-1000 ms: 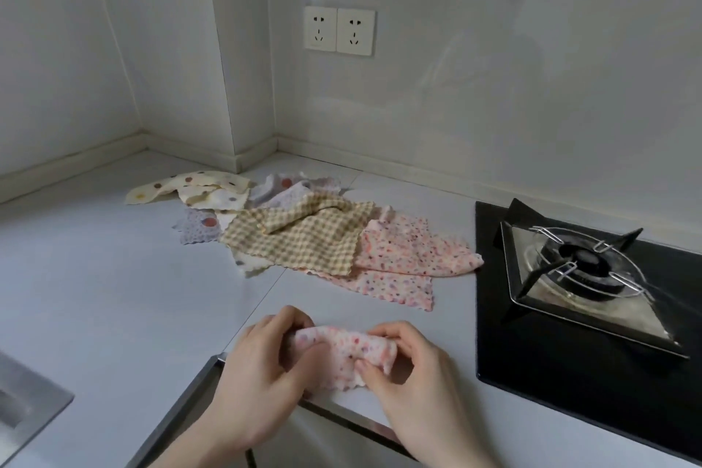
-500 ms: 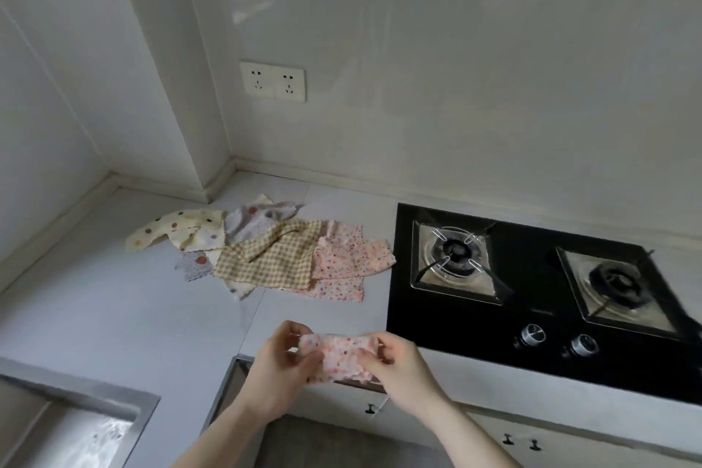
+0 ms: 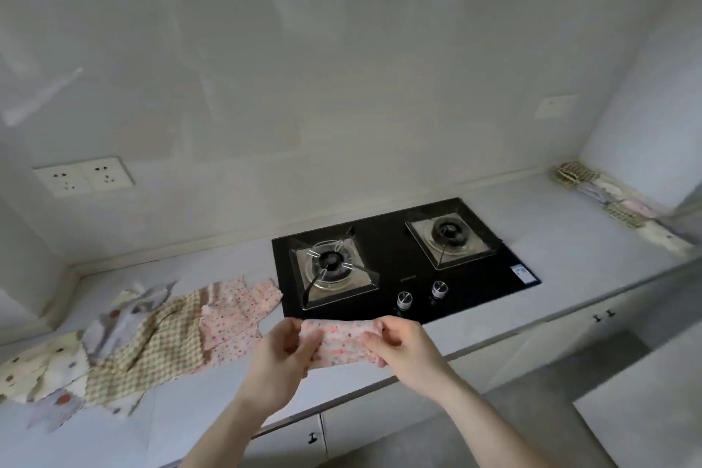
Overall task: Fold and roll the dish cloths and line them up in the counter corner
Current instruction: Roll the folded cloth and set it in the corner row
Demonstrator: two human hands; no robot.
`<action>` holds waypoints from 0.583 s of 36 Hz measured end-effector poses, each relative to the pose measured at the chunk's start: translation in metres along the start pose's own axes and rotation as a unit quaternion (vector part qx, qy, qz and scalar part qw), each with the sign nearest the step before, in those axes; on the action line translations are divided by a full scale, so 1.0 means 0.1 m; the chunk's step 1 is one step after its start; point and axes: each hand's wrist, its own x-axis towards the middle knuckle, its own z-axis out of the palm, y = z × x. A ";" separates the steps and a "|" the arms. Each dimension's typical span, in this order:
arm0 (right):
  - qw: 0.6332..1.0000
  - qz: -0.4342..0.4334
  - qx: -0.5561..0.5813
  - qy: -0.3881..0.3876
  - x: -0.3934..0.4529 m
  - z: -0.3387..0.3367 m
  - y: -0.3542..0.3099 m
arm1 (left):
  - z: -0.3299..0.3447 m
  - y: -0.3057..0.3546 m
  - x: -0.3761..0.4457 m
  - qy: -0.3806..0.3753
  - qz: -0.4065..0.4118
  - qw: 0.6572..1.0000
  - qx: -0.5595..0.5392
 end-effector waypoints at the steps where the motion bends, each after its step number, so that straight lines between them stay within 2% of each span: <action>1: 1.000 0.003 0.005 0.013 -0.01 -0.12 0.05 | 0.11 0.08 0.04 -0.011 0.008 1.000 0.003; 7: 0.997 0.021 0.012 0.070 -0.03 -0.97 0.46 | 0.85 0.44 0.40 -0.072 0.039 0.995 0.060; 13: 0.993 0.043 0.013 0.109 -0.09 -2.03 0.94 | 1.95 0.82 0.81 -0.106 0.063 0.986 0.110; 21: 0.992 0.083 0.023 0.097 -0.07 -3.34 1.56 | 3.26 1.14 1.13 -0.104 0.052 0.984 0.137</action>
